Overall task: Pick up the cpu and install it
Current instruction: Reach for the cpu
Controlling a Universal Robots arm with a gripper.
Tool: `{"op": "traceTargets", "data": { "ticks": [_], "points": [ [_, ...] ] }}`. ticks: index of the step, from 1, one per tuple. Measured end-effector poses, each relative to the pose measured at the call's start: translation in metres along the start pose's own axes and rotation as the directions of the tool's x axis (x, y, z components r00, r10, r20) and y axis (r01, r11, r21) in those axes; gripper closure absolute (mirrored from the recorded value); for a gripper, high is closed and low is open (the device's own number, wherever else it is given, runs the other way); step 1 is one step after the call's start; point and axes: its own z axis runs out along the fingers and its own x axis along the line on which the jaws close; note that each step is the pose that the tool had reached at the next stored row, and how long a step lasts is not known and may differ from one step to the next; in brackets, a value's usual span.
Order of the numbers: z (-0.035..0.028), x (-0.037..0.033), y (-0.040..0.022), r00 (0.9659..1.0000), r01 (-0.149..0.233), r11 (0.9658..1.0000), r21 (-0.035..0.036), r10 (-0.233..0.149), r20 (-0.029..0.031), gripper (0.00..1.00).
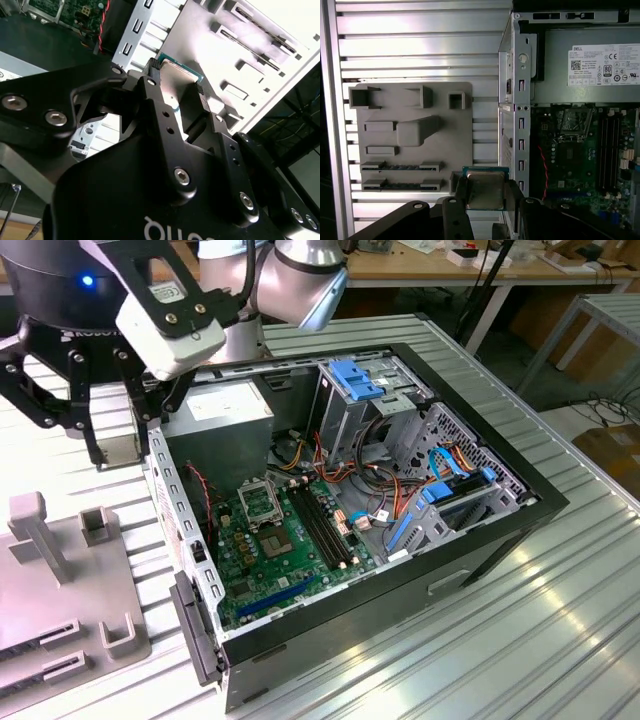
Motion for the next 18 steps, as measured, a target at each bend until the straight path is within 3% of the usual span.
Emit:
{"op": "traceTargets", "data": {
  "ticks": [18],
  "points": [
    [-0.0016,-0.0491,0.0007,1.0,0.0,1.0,-0.0001,0.0,0.0,0.58]
  ]
}}
